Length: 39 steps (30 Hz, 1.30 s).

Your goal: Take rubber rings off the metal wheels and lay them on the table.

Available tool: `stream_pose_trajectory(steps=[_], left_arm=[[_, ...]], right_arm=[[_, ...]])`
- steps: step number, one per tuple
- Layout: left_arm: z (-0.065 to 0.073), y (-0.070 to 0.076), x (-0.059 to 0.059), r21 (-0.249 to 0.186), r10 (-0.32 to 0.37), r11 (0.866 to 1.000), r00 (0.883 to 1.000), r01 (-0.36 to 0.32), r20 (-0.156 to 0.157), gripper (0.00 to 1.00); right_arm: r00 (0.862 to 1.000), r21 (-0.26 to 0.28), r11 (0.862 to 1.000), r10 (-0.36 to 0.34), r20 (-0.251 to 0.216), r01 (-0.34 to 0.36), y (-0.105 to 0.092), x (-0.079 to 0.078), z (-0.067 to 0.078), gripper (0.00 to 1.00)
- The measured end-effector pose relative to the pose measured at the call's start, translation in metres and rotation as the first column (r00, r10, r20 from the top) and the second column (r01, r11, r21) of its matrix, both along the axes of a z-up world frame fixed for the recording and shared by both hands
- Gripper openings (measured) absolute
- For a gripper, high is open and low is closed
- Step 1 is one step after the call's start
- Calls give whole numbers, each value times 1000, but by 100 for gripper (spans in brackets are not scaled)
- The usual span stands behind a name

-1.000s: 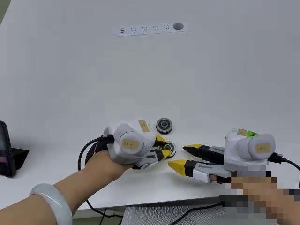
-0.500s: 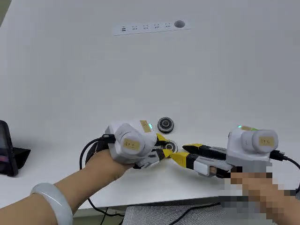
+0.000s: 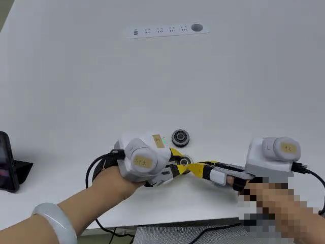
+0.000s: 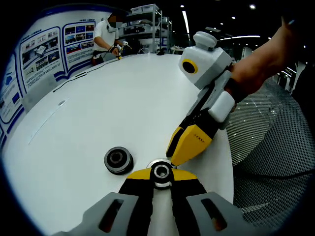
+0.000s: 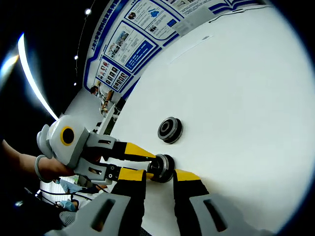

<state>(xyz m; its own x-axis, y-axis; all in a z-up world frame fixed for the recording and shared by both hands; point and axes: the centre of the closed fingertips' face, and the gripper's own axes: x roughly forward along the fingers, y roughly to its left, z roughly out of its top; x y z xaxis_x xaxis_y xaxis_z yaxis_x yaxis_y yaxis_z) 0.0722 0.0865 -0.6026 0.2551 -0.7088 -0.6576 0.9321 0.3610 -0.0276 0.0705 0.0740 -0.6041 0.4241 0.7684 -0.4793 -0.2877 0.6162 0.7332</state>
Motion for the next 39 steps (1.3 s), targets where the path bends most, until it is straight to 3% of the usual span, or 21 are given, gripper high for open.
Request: stream_pose_trajectory(steps=[21,25,39], left_arm=[[-2,0,1,-12,2,1000,1000,-2,2,13],[-2,0,1,-14,3,1000,1000,-3,2,13],[-1,0,1,-17,4,1000,1000,-4,-2,13]], right_arm=[[995,64,996,-54,-85,59,2,2,-6,22],[995,89,994,-59,-86,66,3,4,-1,21],[996,94,994,-39,-84,47,4,3,-1,22]])
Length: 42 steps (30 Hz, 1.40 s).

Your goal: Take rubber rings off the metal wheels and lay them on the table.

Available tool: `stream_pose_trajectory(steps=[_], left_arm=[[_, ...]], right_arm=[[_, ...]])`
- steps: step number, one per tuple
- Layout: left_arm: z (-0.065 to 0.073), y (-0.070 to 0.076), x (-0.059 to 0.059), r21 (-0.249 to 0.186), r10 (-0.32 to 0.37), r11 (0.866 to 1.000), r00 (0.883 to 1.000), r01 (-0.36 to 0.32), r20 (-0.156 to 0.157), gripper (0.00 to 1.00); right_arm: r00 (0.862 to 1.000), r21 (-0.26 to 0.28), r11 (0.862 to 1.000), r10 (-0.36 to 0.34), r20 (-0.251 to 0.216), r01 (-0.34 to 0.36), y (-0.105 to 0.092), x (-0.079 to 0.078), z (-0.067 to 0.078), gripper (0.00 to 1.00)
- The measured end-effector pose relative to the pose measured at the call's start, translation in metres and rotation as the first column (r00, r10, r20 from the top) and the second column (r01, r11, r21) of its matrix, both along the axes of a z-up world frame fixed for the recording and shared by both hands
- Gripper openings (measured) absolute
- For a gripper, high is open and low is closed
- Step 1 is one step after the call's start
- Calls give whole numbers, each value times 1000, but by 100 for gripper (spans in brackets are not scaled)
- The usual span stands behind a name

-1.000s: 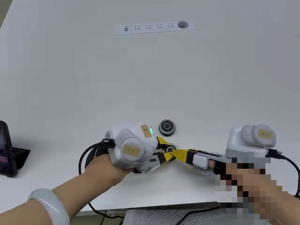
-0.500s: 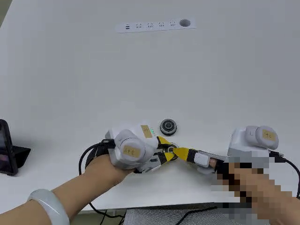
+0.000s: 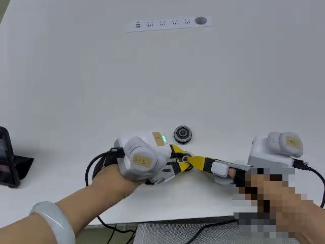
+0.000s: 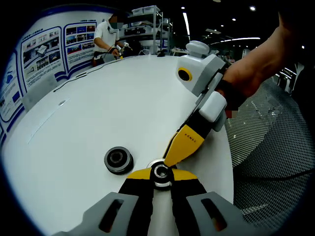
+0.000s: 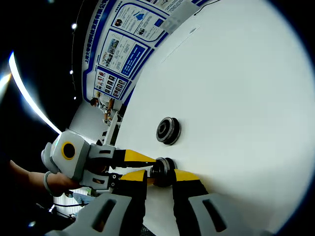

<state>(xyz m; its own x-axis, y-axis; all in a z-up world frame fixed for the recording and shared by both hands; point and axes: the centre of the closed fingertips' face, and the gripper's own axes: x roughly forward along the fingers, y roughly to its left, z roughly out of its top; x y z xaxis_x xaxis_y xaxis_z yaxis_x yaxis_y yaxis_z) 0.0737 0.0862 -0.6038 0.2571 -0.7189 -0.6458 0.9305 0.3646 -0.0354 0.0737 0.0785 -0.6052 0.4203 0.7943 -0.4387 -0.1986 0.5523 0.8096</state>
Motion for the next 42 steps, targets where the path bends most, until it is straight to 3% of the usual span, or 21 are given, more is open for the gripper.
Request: stream_pose_trajectory(steps=[9,11,25,32,42], left_arm=[[0,0,0,1,3,1000,1000,-3,-1,13],[0,0,0,1,3,1000,1000,-3,-2,13],[0,0,0,-2,5,1000,1000,-5,-2,13],[1,-1,-1,-4,5,1000,1000,-5,-2,13],[0,0,0,-4,6,1000,1000,-6,-2,13]], right_arm=[[1000,5,1000,3,10,-3,-3,-2,3,19],[1000,-19,1000,7,21,-6,-5,-2,0,21],[1000,1,1000,4,17,-4,0,-1,-1,24],[999,4,1000,31,16,-31,2,-7,2,26],[998,-3,1000,31,50,-31,7,1,6,31]])
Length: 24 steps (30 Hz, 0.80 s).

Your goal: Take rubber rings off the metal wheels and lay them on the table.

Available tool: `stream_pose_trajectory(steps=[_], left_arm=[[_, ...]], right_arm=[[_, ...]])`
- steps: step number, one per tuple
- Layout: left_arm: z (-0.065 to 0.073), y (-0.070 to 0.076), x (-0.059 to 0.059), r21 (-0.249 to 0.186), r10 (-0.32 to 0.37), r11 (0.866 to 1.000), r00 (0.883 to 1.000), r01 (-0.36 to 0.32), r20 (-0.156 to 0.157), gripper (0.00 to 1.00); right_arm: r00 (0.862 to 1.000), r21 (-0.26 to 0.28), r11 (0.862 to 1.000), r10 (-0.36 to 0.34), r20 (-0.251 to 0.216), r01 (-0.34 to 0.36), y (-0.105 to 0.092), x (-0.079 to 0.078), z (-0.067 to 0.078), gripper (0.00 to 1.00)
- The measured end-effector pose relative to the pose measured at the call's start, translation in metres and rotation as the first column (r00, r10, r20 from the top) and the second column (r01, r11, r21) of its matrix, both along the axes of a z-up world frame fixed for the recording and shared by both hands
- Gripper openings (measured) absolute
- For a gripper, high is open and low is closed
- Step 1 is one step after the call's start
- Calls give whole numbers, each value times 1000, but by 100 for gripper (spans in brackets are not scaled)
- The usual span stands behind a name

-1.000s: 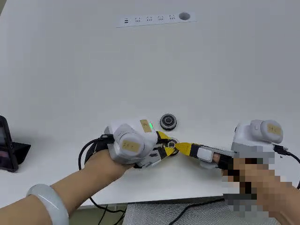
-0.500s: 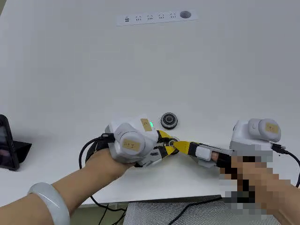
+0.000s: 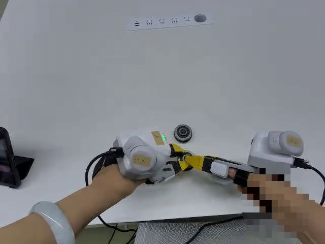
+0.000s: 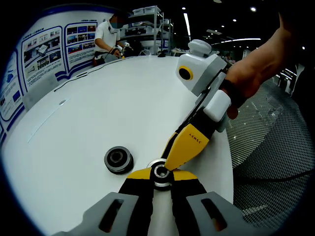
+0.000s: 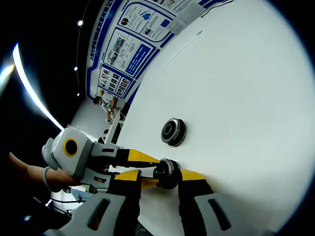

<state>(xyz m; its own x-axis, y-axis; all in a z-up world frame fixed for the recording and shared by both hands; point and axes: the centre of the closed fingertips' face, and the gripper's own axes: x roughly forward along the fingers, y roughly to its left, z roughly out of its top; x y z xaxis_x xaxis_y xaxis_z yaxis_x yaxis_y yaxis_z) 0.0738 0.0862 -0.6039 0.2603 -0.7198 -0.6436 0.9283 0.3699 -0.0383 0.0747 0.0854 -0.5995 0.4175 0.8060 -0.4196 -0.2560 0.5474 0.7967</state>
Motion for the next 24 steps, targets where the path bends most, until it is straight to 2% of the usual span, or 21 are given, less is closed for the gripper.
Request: stream_pose_trajectory(steps=[10,24], left_arm=[[0,0,0,-2,0,1000,1000,0,1,13],[1,0,-1,-4,2,1000,1000,-2,1,13]], right_arm=[[1000,7,1000,15,8,-15,-2,-4,3,33],[999,-5,999,34,21,-34,-4,-5,5,30]])
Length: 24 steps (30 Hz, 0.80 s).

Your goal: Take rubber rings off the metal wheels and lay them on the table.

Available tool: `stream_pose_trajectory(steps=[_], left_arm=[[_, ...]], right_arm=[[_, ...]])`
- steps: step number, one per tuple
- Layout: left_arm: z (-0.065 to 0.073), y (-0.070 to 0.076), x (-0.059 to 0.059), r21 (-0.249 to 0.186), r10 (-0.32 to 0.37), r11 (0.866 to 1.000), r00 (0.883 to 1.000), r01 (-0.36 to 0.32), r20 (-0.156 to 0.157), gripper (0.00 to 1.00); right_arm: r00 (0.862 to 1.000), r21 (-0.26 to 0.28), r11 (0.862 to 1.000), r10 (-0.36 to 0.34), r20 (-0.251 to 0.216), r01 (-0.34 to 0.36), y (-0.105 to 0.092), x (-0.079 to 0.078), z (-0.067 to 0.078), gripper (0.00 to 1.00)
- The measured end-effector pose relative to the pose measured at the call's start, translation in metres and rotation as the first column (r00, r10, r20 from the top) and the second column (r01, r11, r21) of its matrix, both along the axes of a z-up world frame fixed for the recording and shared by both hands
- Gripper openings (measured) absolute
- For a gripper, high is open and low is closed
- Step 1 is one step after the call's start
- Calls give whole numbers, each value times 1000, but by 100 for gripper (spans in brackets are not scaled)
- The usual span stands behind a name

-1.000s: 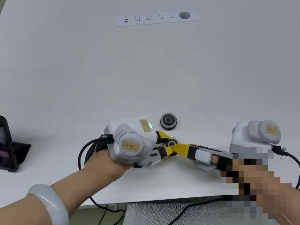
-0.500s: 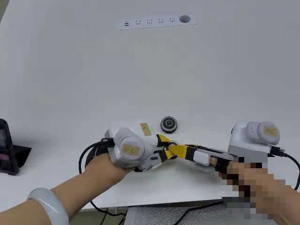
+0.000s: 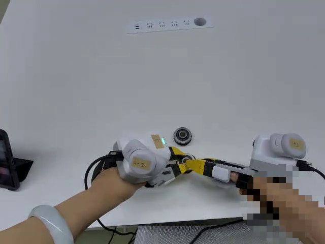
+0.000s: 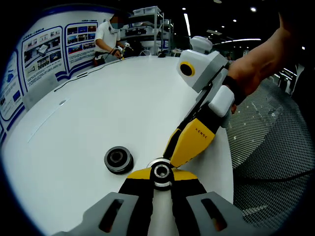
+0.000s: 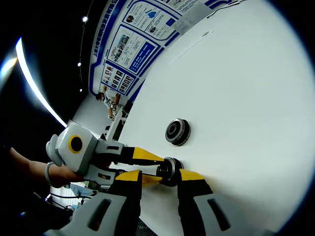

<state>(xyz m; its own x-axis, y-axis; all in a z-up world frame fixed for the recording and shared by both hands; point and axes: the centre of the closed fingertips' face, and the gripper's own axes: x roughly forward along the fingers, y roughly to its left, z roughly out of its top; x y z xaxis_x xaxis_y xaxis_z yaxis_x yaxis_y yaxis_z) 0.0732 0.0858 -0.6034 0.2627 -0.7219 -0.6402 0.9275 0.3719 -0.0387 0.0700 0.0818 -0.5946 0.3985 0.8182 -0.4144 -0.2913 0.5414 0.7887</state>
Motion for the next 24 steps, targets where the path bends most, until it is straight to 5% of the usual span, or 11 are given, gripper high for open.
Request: stream_pose_trajectory(steps=[10,24], left_arm=[[-1,0,0,-2,1,1000,1000,-1,0,13],[-1,1,1,-5,2,1000,1000,-2,-1,13]], right_arm=[[1000,-3,1000,3,-24,-3,-1,1,-6,25],[1000,-66,998,-4,-26,3,-11,5,-14,3]])
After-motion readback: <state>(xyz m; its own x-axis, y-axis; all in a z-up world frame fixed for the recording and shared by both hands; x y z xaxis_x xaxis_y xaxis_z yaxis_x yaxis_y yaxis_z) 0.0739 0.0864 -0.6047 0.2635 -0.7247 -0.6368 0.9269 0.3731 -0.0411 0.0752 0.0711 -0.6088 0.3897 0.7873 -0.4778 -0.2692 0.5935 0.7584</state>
